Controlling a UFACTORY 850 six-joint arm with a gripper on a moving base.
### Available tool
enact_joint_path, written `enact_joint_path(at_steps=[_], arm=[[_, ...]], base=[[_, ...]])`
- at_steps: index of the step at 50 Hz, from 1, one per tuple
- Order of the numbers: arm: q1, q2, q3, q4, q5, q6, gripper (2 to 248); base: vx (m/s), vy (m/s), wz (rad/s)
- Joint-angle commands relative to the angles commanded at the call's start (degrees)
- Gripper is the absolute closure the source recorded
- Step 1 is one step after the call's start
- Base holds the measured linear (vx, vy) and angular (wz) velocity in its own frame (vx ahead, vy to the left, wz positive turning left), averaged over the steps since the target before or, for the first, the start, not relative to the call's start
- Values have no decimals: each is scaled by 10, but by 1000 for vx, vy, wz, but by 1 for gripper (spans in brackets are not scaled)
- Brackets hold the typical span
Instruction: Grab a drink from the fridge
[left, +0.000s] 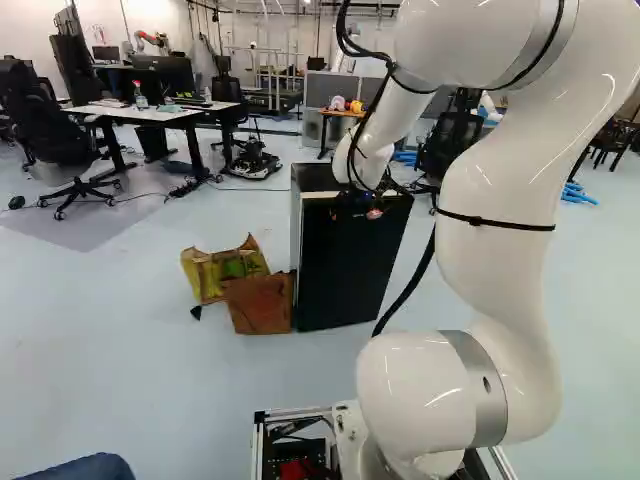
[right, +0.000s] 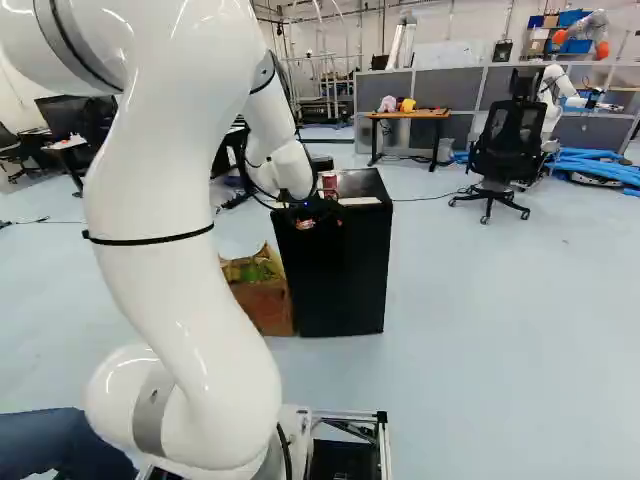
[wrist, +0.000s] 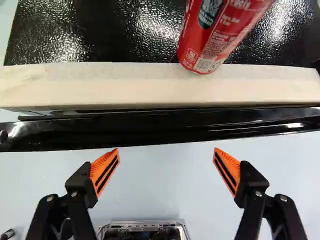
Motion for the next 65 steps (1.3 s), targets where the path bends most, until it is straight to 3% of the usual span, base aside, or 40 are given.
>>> enact_joint_path(at_steps=[17,42,65], arm=[[0,0,0,0,34,0,3],[0,0,0,6,2,0,3],[0,0,0,6,20,0,3]], base=[[0,0,0],[0,0,0],[0,0,0]])
